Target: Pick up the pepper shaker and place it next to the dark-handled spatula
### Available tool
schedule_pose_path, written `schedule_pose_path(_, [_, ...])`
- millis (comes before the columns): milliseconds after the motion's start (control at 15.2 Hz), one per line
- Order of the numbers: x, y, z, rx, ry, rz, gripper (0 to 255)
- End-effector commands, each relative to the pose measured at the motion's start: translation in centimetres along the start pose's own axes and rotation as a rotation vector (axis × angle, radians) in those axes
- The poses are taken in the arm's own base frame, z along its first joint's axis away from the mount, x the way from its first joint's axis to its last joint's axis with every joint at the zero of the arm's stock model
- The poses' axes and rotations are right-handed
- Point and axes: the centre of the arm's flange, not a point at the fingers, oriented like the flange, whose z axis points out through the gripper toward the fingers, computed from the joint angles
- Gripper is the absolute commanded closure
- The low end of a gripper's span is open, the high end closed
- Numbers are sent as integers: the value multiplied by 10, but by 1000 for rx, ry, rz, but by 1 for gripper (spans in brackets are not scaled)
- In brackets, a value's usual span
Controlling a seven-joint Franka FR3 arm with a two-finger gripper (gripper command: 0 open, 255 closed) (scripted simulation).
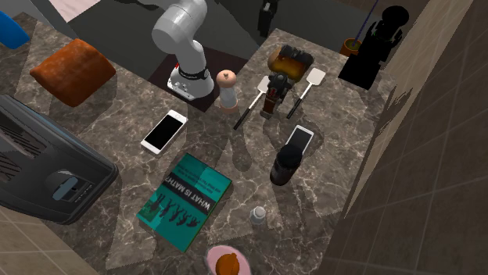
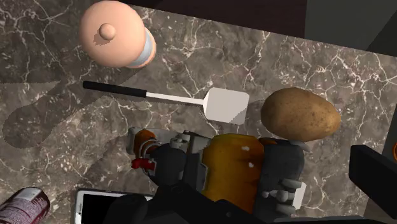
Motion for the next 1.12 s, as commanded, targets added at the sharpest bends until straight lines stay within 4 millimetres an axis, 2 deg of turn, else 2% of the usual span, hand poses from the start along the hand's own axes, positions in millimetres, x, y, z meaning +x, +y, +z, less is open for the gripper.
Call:
schedule_pose_path(0, [0, 0, 0, 0, 0, 0, 0])
schedule_pose_path(1056, [56, 194, 43, -23, 36, 56, 0])
